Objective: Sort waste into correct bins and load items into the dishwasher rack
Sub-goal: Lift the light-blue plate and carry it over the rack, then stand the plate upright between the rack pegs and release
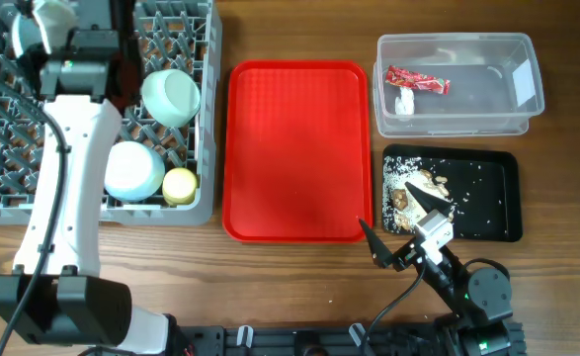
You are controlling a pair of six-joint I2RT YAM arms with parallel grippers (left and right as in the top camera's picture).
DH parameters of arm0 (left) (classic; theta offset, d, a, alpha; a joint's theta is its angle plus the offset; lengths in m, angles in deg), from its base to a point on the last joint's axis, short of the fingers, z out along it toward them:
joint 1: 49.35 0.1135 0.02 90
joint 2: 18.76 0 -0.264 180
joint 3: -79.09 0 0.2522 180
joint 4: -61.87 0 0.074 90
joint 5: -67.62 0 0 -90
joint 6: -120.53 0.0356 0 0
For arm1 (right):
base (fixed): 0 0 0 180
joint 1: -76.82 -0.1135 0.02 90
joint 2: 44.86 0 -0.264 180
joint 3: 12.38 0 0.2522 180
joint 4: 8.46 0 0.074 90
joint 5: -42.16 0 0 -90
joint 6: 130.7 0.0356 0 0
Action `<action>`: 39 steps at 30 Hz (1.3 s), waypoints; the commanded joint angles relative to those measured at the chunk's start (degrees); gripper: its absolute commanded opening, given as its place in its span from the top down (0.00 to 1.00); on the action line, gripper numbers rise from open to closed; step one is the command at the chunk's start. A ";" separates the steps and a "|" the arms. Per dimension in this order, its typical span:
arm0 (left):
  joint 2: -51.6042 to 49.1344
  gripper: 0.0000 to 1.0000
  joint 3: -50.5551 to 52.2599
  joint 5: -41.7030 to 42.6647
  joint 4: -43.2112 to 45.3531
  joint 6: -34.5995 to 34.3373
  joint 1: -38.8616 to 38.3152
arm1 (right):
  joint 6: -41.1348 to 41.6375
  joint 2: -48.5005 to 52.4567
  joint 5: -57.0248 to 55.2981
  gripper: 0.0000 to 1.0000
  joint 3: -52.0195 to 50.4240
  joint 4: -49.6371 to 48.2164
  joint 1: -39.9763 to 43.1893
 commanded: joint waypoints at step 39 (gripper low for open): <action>-3.39 0.96 16.87 22.80 31.41 30.86 9.33 | 0.68 -0.04 -0.35 0.00 -0.15 -0.11 0.13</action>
